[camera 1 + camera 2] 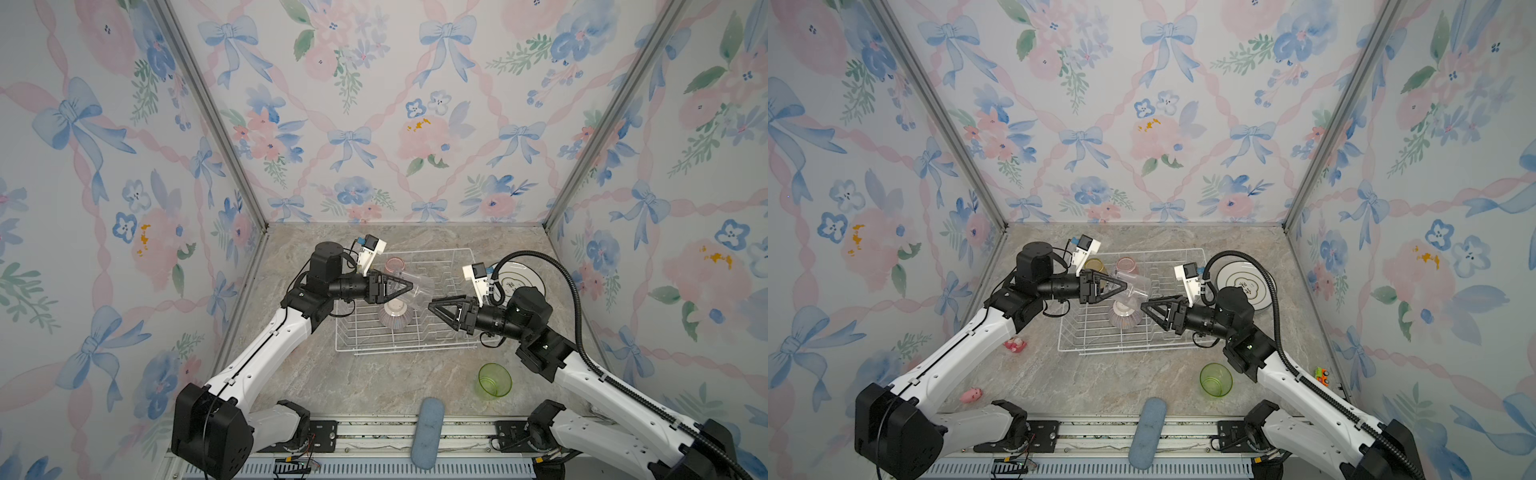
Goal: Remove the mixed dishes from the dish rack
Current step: 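Lift the clear cup with the left gripper toward the approaching right gripper, then grasp the clear cup with the right gripper while the left gripper releases it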
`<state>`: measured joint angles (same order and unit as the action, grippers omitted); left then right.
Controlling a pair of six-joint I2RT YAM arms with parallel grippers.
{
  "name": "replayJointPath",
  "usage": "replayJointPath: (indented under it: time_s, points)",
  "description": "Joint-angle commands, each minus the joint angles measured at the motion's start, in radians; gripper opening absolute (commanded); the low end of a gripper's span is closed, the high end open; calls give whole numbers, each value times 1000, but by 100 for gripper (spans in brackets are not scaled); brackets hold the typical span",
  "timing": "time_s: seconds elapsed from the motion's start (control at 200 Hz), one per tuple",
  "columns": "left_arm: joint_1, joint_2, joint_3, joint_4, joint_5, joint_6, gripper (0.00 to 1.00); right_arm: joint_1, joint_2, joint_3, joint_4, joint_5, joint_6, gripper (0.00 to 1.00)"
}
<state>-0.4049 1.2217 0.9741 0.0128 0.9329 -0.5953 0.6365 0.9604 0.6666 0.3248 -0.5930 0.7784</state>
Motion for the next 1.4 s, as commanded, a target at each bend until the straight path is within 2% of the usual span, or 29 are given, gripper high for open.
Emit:
replayJointPath:
  time_s: [0.0,0.16,0.315,0.64,0.73,0.82,0.96,1.11,1.215,1.31,1.395]
  points:
    - [-1,-15,-23,200,69,-100,53,-4,17,26,94,-21,21,53]
    - [-32,5,-22,219,67,-101,53,7,52,39,170,-23,38,49]
    - [-56,32,-20,243,66,-109,53,37,97,68,221,-24,46,42]
    - [-66,39,-24,267,67,-117,54,60,118,101,178,-7,26,12]
    - [-67,35,-29,268,67,-116,56,60,104,109,140,5,6,6]
    - [-64,36,-37,267,60,-122,64,60,91,121,98,12,-15,0]
    - [-59,37,-43,267,55,-133,70,60,70,138,20,27,-53,0]
    - [-44,7,-39,267,55,-131,72,59,34,157,-92,41,-103,0]
    - [-11,-33,-28,220,37,-103,71,60,4,187,-238,50,-147,0]
    - [-2,-59,54,-71,-91,60,68,81,-14,263,-491,99,-264,0]
    - [-2,-69,104,-274,-243,147,67,172,-6,375,-787,258,-391,0]
